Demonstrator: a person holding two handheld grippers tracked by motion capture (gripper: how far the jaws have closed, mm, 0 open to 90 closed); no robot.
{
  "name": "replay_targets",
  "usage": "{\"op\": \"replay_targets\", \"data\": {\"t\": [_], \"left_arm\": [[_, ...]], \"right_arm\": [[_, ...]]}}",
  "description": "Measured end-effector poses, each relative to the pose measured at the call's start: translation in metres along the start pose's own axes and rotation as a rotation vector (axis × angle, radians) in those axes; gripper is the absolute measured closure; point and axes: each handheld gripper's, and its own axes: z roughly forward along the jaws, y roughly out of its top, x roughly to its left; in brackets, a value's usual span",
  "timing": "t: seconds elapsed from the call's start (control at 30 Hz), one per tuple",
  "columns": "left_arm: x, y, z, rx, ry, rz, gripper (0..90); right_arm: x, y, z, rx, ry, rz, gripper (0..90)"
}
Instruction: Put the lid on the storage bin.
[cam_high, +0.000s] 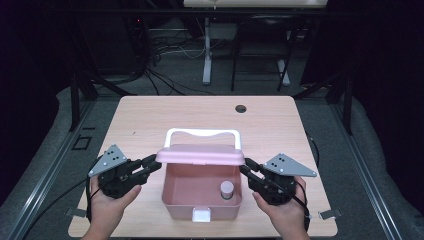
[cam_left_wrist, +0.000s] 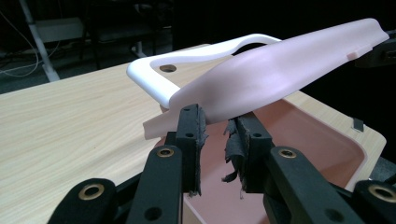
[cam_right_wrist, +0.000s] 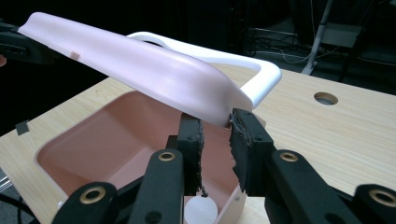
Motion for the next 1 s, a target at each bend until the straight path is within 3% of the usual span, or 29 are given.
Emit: {"op": "replay_targets", "data": {"t": [0.57, 0.7, 1.0], "left_arm": [[0.0, 0.0, 0.0, 0.003, -0.007, 0.003, 73.7], [0.0, 0.0, 0.0, 0.004, -0.01, 0.001, 73.5], [0.0, -0.004, -0.001, 0.002, -0.017, -0.004, 72.4]], "right_arm": [[0.003, 0.001, -0.019, -0.025, 0.055, 0.005, 73.6], [0.004, 0.002, -0.023, -0.034, 0.093, 0.026, 73.1], [0.006, 0.006, -0.031, -0.044, 0.088, 0.019, 73.0]]}}
